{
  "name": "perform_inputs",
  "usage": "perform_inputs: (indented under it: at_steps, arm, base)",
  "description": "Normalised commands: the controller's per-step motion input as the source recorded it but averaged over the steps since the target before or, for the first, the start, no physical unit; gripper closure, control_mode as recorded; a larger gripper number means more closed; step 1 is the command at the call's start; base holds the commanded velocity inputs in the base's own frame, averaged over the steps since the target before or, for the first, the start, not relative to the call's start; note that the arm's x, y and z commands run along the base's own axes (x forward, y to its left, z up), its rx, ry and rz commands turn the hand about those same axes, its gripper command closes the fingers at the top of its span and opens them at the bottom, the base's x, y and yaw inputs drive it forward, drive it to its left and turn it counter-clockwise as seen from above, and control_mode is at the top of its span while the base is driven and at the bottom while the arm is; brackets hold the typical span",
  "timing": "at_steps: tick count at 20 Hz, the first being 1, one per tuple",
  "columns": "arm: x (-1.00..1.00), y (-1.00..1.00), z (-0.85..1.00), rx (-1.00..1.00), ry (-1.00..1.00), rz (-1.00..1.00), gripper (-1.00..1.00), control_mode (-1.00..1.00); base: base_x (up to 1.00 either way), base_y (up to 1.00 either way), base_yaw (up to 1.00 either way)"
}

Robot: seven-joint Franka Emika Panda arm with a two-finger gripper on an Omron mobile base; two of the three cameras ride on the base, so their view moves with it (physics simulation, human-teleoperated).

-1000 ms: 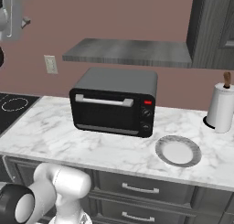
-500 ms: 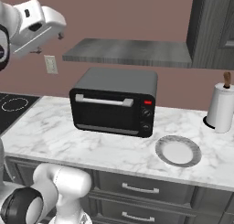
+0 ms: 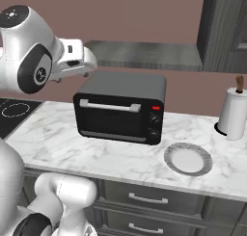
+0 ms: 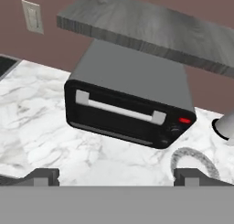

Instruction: Pick up the bagel from the plate, place it on the toaster oven rack, close the door, and set the timer.

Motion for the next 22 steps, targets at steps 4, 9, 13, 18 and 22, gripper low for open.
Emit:
perform_inputs:
  at_steps: [4, 9, 13, 18, 22]
  arm:
    - [0.0, -0.45, -0.84, 0.11, -0.02, 0.0, -1.0, -1.0]
    - [0.01, -0.17, -0.67, 0.01, -0.08, 0.0, -1.0, -1.0]
    - [0.34, -0.14, -0.33, -0.07, 0.0, 0.0, -1.0, -1.0]
    - [0.31, -0.47, -0.33, -0.04, 0.13, 0.0, -1.0, -1.0]
    - [0.18, -0.44, -0.41, 0.0, 0.24, 0.0, -1.0, -1.0]
  base:
    - [0.0, 0.0, 0.0]
    - [0.0, 0.0, 0.0]
    - [0.0, 0.0, 0.0]
    - [0.0, 0.0, 0.0]
    - [0.0, 0.0, 0.0]
